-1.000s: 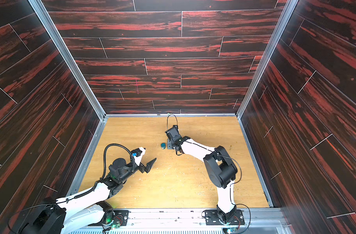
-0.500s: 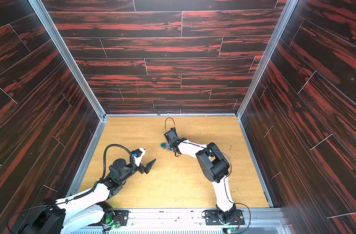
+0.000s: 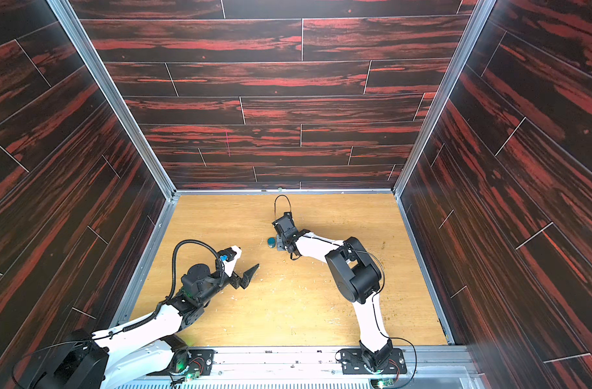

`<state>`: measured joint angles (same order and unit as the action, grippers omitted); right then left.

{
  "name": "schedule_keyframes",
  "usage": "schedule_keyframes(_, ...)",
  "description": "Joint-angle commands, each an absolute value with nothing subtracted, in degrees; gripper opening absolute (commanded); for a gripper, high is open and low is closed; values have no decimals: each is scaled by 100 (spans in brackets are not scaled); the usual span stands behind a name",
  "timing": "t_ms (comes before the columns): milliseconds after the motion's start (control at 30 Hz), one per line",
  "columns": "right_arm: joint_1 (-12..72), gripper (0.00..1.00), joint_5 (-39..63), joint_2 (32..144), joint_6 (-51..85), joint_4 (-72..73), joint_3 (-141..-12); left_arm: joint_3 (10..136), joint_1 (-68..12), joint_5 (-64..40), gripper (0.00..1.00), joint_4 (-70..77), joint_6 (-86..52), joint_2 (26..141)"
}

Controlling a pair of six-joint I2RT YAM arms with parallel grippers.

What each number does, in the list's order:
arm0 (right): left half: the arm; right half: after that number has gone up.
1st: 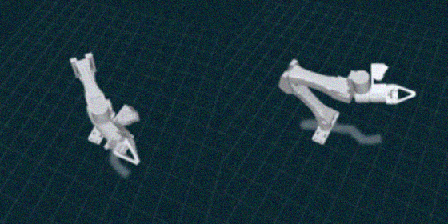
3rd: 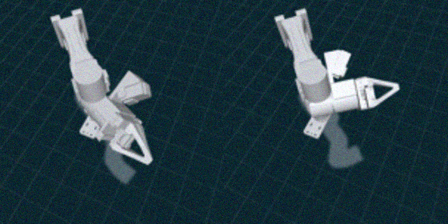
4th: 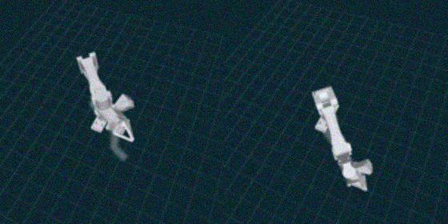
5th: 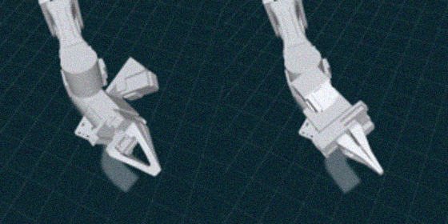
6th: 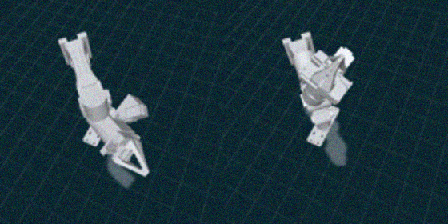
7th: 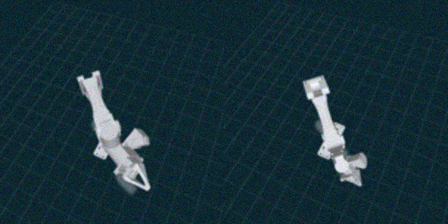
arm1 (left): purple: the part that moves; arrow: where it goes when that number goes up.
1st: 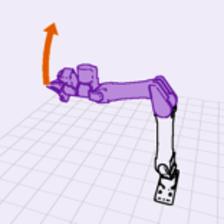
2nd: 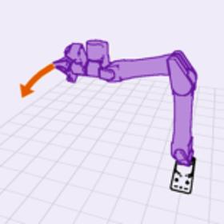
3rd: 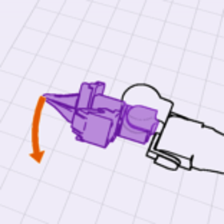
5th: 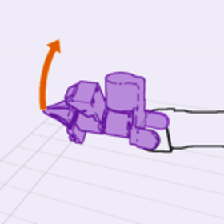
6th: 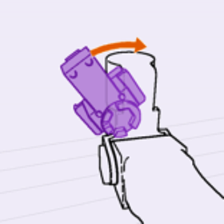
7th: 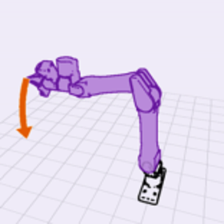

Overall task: Close the paint jar lid
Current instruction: Place the paint jar at the center of the board, then reset both arms

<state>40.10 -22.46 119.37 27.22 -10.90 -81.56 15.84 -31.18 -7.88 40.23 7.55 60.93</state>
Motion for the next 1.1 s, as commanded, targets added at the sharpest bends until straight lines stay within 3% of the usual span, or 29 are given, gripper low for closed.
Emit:
schedule_keyframes(0,3986,76,-2299,11890,2725,-1315,-8382,1503,-3126,-726,94,3999,810,5977)
schedule_keyframes(233,3986,90,-2306,10791,2529,-1029,-7982,1587,-3125,12,95,3943,730,5873)
schedule_keyframes(500,3568,90,-2326,8793,1838,-364,-6561,1920,-3077,1960,95,3899,1041,5942)
schedule_keyframes(767,2473,90,-2903,7062,1212,1058,-4322,1811,-2561,3022,96,4522,1131,6369)
schedule_keyframes(1067,1457,92,-3085,6778,733,2063,-2976,1573,-1901,3043,96,5367,889,7139)
